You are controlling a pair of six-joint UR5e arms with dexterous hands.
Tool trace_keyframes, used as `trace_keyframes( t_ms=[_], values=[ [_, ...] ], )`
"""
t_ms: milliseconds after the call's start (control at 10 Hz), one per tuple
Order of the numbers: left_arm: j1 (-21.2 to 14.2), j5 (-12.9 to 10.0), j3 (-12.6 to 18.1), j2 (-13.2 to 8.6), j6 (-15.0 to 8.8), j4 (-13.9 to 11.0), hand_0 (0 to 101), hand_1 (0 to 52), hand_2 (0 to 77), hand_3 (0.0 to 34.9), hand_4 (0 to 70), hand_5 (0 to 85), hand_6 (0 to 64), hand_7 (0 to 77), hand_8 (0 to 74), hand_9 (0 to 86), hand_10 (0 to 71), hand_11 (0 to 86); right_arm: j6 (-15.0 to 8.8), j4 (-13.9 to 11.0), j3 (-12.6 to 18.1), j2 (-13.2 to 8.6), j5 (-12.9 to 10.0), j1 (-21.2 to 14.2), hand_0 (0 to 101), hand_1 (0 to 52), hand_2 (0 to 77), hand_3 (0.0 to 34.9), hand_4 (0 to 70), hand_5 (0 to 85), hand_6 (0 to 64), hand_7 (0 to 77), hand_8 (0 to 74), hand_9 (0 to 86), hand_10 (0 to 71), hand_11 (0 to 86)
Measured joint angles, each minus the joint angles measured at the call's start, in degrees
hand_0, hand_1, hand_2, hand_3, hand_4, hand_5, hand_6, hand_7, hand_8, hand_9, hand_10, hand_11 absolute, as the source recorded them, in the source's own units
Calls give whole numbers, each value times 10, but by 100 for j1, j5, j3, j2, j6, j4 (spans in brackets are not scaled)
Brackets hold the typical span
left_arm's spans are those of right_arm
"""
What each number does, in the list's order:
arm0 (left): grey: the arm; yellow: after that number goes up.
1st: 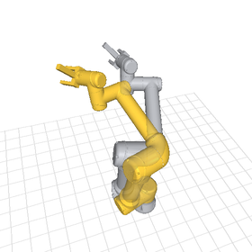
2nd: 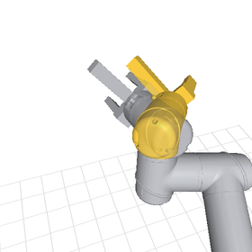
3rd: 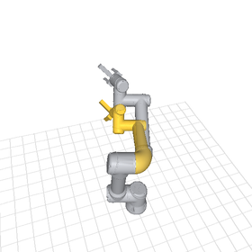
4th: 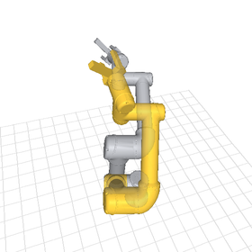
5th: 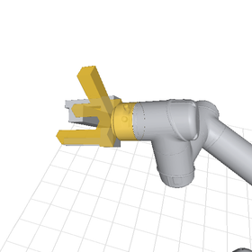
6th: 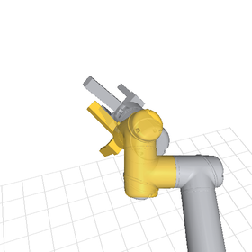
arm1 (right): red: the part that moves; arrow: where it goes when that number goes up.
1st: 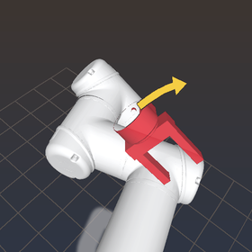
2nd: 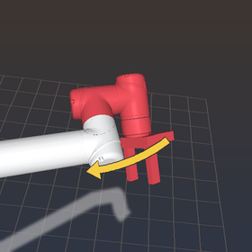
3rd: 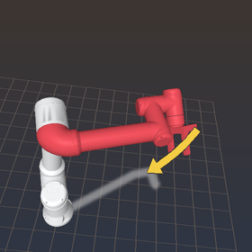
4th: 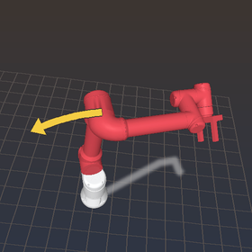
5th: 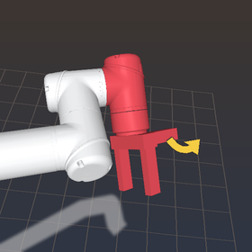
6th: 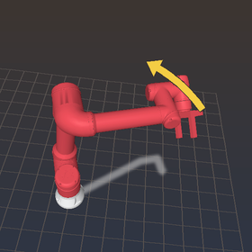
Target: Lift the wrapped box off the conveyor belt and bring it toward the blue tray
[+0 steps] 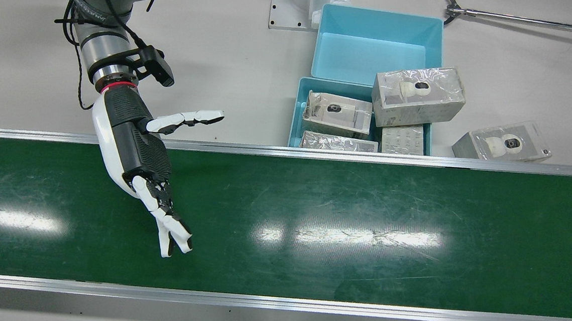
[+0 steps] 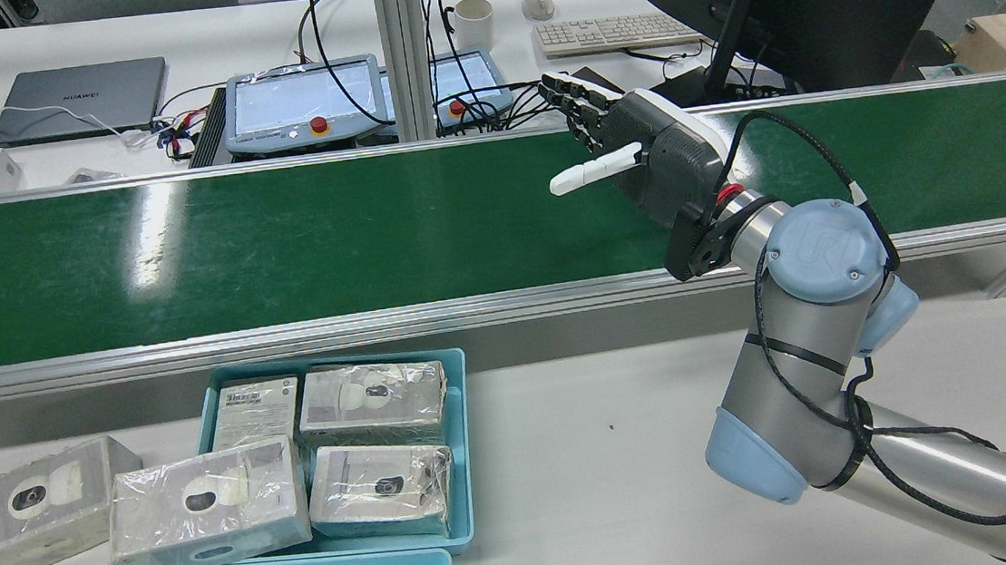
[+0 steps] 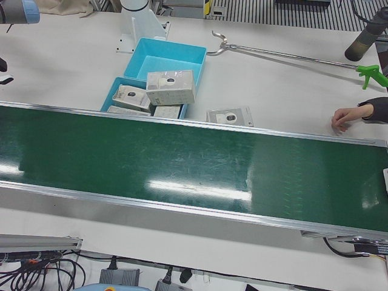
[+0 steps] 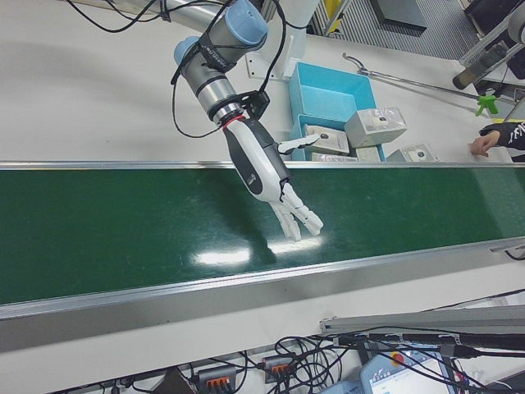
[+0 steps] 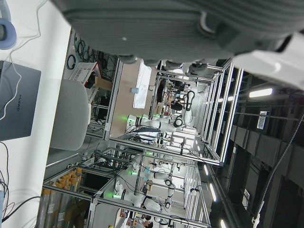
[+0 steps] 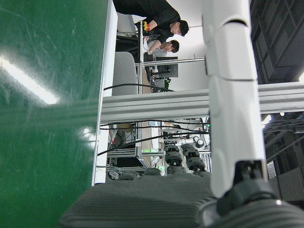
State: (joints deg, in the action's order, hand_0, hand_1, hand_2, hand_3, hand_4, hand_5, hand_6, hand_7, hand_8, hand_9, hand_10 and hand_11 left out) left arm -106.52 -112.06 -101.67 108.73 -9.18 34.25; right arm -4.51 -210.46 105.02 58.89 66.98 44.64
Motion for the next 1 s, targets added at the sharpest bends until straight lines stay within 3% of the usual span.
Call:
trace_keyframes(
  t_ms=[100,200,300,700,800,1000],
  values=[
    [0,0,0,0,0,0,0,0,11,0,0,11,5,5,5,0,5,5,-37,5,-16,25,-4,1,505,142,55,0,33,87,5,5,0,11,0,5],
    [0,0,0,0,0,0,0,0,11,0,0,11,5,5,5,0,5,5,-58,12,-23,40,-7,14,505,142,55,0,33,87,5,5,0,11,0,5],
    [0,0,0,0,0,0,0,0,11,0,0,11,5,5,5,0,5,5,-68,19,-24,46,-11,34,501,175,49,0,11,87,5,5,0,11,0,5],
    [0,0,0,0,0,0,0,0,11,0,0,11,5,5,5,0,0,5,-57,43,49,58,-130,179,500,175,65,0,0,87,0,5,0,11,0,5],
    [0,0,0,0,0,0,0,0,11,0,0,11,5,5,5,0,0,5,-58,46,52,63,-154,188,500,196,114,0,54,120,5,5,0,11,0,5],
    [0,0,0,0,0,0,0,0,5,0,0,11,5,5,5,0,5,5,-78,48,30,86,-172,158,498,180,87,0,54,115,5,5,0,11,0,5]
  ],
)
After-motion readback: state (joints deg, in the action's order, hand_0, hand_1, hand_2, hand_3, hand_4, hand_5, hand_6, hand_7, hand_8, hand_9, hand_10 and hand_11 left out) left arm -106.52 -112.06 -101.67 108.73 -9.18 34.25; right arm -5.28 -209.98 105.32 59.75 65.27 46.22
